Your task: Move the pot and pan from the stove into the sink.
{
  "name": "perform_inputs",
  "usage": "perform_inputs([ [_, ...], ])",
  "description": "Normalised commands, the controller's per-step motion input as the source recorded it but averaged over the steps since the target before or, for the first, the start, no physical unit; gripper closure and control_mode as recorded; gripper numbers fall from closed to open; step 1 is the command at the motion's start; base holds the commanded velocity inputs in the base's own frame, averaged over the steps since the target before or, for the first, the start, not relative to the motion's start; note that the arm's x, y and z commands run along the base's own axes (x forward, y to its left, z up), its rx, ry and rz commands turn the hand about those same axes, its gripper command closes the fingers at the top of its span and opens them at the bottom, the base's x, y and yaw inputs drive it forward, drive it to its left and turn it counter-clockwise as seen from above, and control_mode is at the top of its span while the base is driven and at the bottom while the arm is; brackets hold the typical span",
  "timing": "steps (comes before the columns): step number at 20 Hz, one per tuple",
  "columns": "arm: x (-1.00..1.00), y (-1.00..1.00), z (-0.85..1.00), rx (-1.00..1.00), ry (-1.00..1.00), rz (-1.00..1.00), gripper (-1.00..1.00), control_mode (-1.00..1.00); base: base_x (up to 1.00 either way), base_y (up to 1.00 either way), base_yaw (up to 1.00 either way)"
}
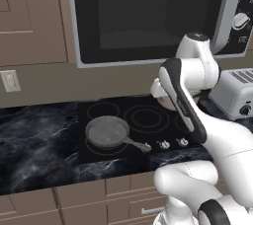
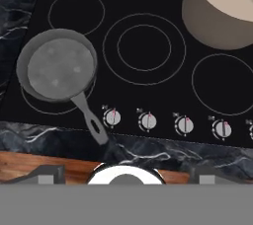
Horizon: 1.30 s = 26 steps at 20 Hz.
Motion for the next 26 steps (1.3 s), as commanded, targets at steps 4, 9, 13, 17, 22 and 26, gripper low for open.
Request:
perform_inputs([
  [4,-0.36,0.1,0.0,0.01,-0.05,0.01,-1.0,-1.0,0.0,0.0,0.0],
  [9,-0.3,0.12,0.0,0.02,-0.04,0.02,-1.0,-1.0,0.0,0.0,0.0],
  [13,-0.24,0.07,-0.02,0.02,-0.03,0.02,-1.0,-1.0,0.0,0.0,0.0],
  [17,-0.14,0.05,-0.06,0.02,-0.01,0.02,-1.0,-1.0,0.0,0.0,0.0],
  [22,-0.01,0.04,-0.07,0.0,-0.01,0.02,-1.0,-1.0,0.0,0.0,0.0],
  [26,0.0,0.0,-0.07,-0.01,-0.02,0.06,-1.0,-1.0,0.0,0.0,0.0],
])
